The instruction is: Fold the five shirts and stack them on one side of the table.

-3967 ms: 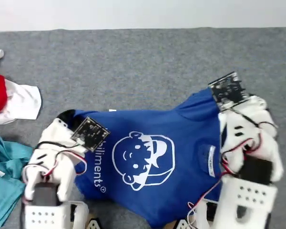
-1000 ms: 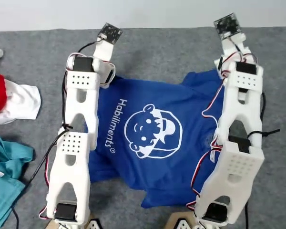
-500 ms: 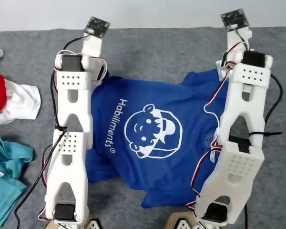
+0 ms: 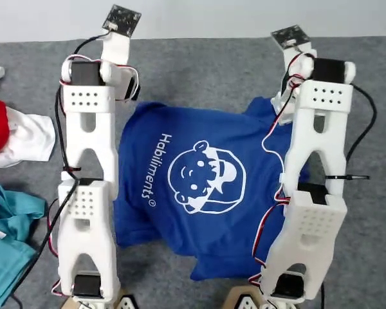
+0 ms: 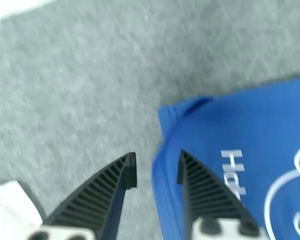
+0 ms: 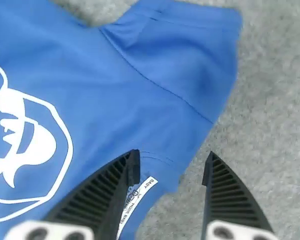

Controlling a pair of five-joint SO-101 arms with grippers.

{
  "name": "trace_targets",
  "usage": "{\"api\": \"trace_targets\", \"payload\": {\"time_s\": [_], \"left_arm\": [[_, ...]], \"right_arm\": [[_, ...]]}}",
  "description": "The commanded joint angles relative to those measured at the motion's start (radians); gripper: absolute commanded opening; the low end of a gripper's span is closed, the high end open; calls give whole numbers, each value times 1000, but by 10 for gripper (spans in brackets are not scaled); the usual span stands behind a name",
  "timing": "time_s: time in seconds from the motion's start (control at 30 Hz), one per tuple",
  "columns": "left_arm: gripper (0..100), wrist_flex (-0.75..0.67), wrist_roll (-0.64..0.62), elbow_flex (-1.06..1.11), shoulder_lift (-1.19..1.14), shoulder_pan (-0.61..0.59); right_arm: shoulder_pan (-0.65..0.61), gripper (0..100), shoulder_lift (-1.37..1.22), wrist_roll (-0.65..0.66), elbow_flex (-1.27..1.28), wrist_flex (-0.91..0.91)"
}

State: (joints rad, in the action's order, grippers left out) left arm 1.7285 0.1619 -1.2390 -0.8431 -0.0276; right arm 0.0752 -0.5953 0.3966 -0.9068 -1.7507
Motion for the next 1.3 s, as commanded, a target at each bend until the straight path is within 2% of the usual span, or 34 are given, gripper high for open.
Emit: {"api": "trace_targets", "payload": {"time_s": [0.0,0.37,0.67,0.9,1.27], "left_arm": [[137,28,12,214,207,5],[137,28,133,855,671,14],[136,26,319,1354,967,14],[137,25,514,1635,1049,12],[138,-21,654,1840,1048,14]], "right_arm": [[-12,215,85,-32,-12,-44],[-81,215,479,-37,485,-41],[-71,215,720,-38,876,-12],[-5,215,920,-31,1154,94],[101,216,1110,5,1398,120]]}}
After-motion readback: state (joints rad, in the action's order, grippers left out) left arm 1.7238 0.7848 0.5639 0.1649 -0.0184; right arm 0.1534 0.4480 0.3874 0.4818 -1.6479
